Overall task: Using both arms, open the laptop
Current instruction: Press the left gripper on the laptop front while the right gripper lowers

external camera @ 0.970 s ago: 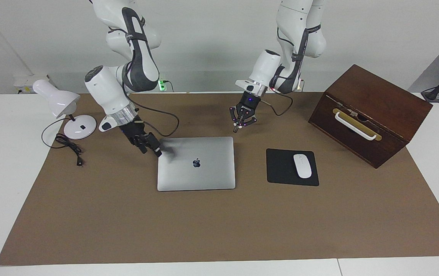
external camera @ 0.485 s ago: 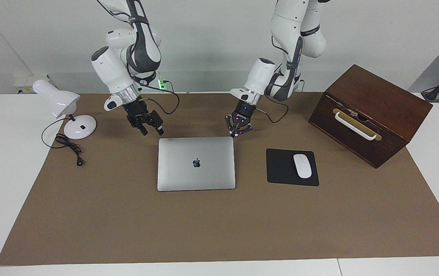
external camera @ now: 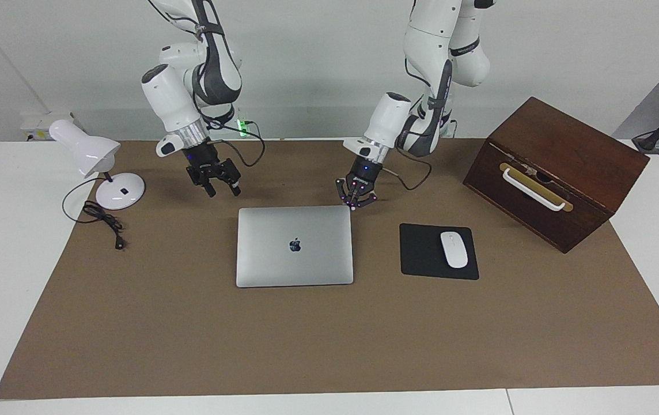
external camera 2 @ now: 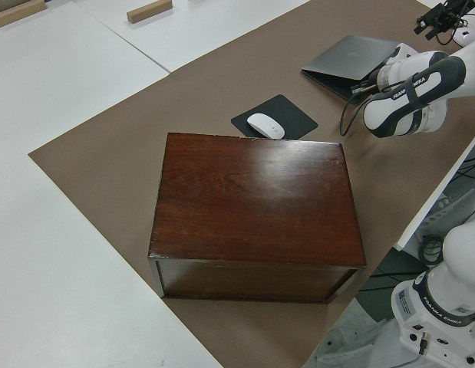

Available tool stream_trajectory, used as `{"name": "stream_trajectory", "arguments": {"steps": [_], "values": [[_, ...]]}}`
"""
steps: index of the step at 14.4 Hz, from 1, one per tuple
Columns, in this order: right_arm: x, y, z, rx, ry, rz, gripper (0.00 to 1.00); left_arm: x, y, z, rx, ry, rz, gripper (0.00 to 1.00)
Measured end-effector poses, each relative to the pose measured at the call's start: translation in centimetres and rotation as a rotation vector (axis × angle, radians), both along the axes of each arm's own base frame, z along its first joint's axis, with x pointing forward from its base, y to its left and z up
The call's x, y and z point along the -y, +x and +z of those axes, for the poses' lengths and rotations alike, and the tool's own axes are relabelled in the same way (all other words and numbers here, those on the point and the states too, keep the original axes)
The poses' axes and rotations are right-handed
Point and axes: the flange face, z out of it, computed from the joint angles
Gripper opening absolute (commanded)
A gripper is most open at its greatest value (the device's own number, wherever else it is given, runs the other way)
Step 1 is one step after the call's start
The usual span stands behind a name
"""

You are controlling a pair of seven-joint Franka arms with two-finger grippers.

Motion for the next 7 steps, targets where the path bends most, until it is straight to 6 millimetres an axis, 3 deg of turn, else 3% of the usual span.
{"name": "stream_trajectory", "arguments": {"steps": [4, 7], "values": [[-1.8, -0.2, 0.5, 0.049, -0.002, -0.018, 1.00, -0.5, 1.0, -0.5, 0.008, 0.018, -0.008, 0.00], [-4.9, -0.7, 0.8, 0.082, 0.042, -0.076, 1.00, -0.4, 1.1, -1.1, 0.002, 0.027, -0.014, 0.00]]}}
